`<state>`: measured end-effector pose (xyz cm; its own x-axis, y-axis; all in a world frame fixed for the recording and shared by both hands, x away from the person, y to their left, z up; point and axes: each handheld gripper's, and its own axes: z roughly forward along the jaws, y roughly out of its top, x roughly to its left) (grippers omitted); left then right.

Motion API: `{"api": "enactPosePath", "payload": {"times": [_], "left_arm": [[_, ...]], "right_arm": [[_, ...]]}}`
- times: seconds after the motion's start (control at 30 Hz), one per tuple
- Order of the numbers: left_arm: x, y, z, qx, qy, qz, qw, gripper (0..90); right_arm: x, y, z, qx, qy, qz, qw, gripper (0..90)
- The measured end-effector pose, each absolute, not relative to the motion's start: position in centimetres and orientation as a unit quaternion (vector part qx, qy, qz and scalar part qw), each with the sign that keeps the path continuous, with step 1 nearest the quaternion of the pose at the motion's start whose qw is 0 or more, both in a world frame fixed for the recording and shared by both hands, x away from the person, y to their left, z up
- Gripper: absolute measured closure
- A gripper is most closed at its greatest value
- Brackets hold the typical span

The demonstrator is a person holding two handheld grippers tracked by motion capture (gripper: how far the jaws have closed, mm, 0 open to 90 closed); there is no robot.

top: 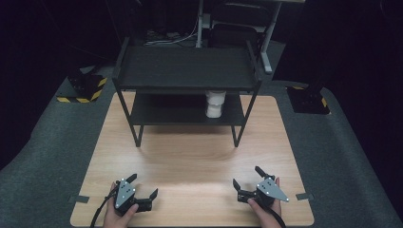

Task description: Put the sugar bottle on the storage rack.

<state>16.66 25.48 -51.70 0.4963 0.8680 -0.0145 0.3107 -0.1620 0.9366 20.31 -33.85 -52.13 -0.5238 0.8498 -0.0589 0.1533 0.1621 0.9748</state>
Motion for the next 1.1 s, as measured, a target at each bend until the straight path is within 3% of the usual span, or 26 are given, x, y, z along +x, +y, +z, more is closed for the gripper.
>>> {"api": "enactPosePath", "payload": {"times": [1.1], "left_arm": [[16.5, 25.28, -51.71, 0.714, 0.405, 0.288, 0.493, 0.5]], "right_arm": [[21.11, -33.66, -51.39, 0.384, 0.723, 0.487, 0.303, 0.5]]}}
